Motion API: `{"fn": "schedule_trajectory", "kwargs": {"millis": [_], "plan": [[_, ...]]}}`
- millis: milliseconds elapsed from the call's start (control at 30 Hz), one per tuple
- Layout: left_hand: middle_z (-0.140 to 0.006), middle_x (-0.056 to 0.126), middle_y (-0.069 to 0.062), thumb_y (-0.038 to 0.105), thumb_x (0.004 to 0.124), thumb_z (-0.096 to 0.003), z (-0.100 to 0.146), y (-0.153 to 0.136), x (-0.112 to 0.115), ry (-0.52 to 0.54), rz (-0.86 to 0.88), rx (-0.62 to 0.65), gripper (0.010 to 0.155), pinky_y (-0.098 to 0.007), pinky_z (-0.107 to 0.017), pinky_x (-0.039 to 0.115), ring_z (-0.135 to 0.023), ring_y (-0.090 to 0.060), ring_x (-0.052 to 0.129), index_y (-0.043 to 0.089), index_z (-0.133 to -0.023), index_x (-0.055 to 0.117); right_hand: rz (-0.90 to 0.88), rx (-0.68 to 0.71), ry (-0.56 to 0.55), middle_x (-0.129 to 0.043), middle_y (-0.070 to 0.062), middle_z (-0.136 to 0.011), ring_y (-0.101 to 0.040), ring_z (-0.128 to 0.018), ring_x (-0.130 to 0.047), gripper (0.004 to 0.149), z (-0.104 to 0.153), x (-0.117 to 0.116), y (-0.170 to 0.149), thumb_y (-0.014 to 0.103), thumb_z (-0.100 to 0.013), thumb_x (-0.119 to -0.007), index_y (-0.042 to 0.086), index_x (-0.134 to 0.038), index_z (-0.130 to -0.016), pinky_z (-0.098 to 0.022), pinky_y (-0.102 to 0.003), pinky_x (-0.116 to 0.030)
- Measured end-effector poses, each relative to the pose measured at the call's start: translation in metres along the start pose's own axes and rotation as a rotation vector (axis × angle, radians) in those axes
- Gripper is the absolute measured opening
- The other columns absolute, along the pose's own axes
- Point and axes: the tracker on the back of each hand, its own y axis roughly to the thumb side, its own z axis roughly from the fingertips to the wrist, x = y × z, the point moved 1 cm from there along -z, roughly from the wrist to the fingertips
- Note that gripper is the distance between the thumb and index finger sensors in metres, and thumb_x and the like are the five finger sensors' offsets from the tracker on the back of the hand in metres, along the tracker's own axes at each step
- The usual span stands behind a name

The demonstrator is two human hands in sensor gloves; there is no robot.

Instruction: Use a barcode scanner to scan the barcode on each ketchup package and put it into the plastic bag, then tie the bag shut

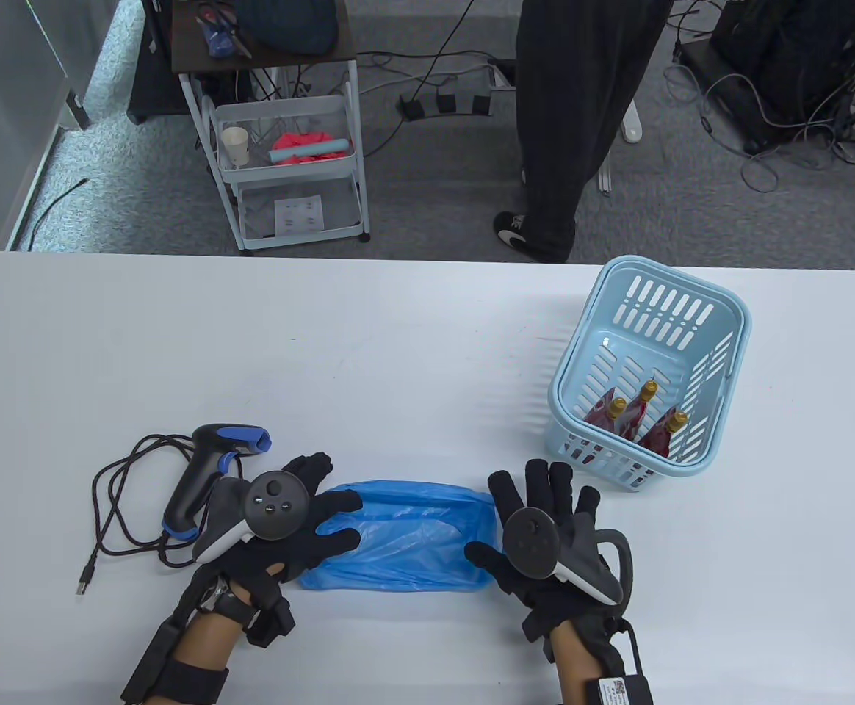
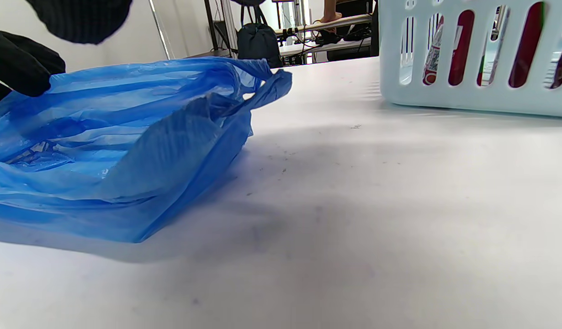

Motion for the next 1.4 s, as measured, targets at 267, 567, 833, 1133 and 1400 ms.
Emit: {"fn": "schedule_trajectory", "kwargs": {"millis": [267, 567, 833, 1133, 1400], "plan": [[-0.122, 0.032, -0.007, 0.065, 0.074, -0.0419, 0.006, 0.003, -0.012, 0.033, 0.047, 0.036, 0.066, -0.068, -0.08, 0.038, -0.116, -0.042, 0.034, 0.039, -0.102, 0.073, -0.004, -0.002, 0.001, -0.009, -0.026, -0.118, -0.052, -0.106, -0.005, 0.09, 0.001, 0.0, -0.001, 0.067, -0.05, -0.063, 0.021, -0.024, -0.117, -0.07, -0.075, -0.01], [-0.122, 0.034, -0.007, 0.066, 0.074, -0.0419, 0.019, -0.002, -0.036, 0.12, 0.113, 0.044, 0.069, -0.068, -0.08, 0.04, -0.116, -0.042, 0.036, 0.036, -0.105, 0.07, -0.011, -0.007, -0.003, -0.009, -0.026, -0.118, -0.052, -0.106, -0.005, 0.09, 0.002, 0.0, -0.003, 0.066, -0.05, -0.063, 0.021, -0.025, -0.117, -0.07, -0.075, -0.01], [-0.122, 0.036, -0.007, 0.066, 0.073, -0.0422, 0.034, -0.023, -0.061, 0.227, 0.216, 0.01, 0.07, -0.068, -0.079, 0.041, -0.116, -0.042, 0.038, 0.036, -0.106, 0.07, -0.018, -0.011, -0.003, -0.009, -0.026, -0.118, -0.052, -0.106, -0.005, 0.089, 0.002, -0.001, -0.005, 0.066, -0.05, -0.063, 0.021, -0.025, -0.117, -0.07, -0.075, -0.011], [-0.122, 0.039, -0.007, 0.066, 0.073, -0.0429, 0.05, -0.057, -0.079, 0.338, 0.282, -0.111, 0.072, -0.068, -0.079, 0.042, -0.115, -0.042, 0.041, 0.038, -0.109, 0.063, -0.022, -0.012, -0.002, -0.009, -0.026, -0.118, -0.052, -0.106, -0.005, 0.089, 0.003, -0.001, -0.006, 0.066, -0.05, -0.064, 0.021, -0.025, -0.117, -0.07, -0.075, -0.011], [-0.122, 0.039, -0.006, 0.066, 0.072, -0.0434, 0.054, -0.094, -0.075, 0.351, 0.292, -0.284, 0.081, -0.066, -0.08, 0.044, -0.115, -0.042, 0.043, 0.035, -0.115, 0.048, -0.023, -0.012, 0.001, -0.009, -0.026, -0.118, -0.052, -0.106, -0.005, 0.089, 0.003, -0.002, -0.006, 0.065, -0.05, -0.063, 0.021, -0.026, -0.117, -0.07, -0.075, -0.011]]}}
